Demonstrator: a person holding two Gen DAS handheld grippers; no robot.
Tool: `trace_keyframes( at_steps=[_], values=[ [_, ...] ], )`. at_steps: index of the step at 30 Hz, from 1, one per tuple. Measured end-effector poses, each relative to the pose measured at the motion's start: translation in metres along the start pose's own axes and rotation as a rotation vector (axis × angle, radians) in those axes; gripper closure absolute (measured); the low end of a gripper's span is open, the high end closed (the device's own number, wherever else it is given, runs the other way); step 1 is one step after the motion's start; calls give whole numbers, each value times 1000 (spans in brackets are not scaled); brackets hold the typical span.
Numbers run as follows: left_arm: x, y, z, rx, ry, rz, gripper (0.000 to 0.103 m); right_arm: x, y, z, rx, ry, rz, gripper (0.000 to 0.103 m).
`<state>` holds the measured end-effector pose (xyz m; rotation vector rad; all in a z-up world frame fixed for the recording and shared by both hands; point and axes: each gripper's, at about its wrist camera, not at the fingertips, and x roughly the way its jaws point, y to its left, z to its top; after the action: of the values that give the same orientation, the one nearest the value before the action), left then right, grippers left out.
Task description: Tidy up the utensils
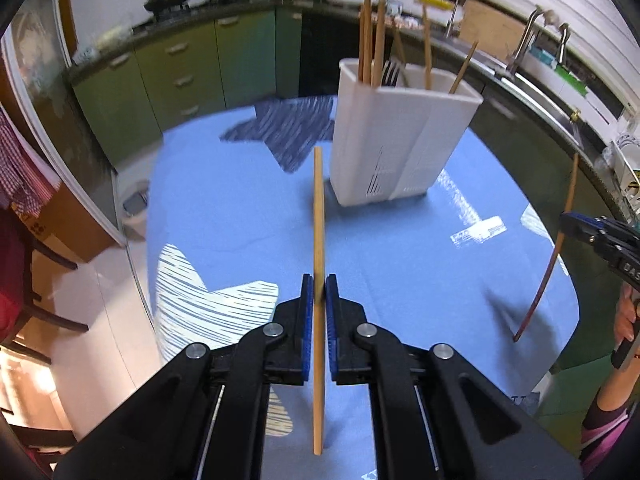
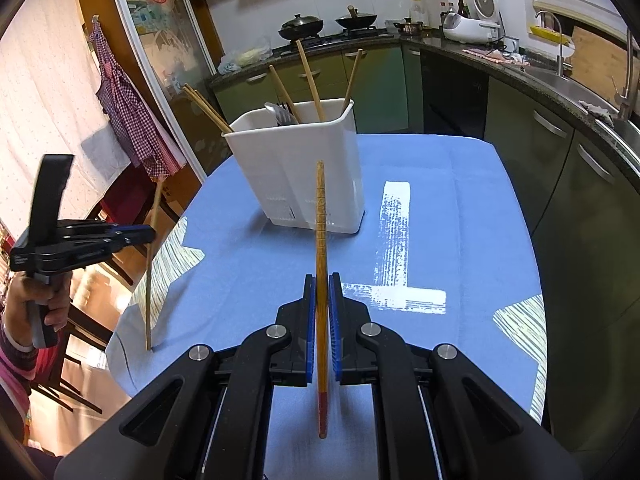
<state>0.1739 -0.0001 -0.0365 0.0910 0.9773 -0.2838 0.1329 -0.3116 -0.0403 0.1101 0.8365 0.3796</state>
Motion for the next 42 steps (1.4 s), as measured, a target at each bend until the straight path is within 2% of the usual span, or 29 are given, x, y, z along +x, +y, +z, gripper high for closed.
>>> trace_keyframes(
  at_steps=[6,23,32,42],
  values=[
    [-23,0,-7,9,-64,-4,97,-9,6,-1,-15,-16,-2,96],
    [-49,-11,-2,37,-117,-29,97,-20,11,6,-30,-50,3,96],
    [-59,-30,25,67,-147,-46,97,-29,16,29,-54,-80,-3,96],
    [-90,-63,87,117,-232,-69,97,-51,35,82,-116,-134,-3,96]
  ],
)
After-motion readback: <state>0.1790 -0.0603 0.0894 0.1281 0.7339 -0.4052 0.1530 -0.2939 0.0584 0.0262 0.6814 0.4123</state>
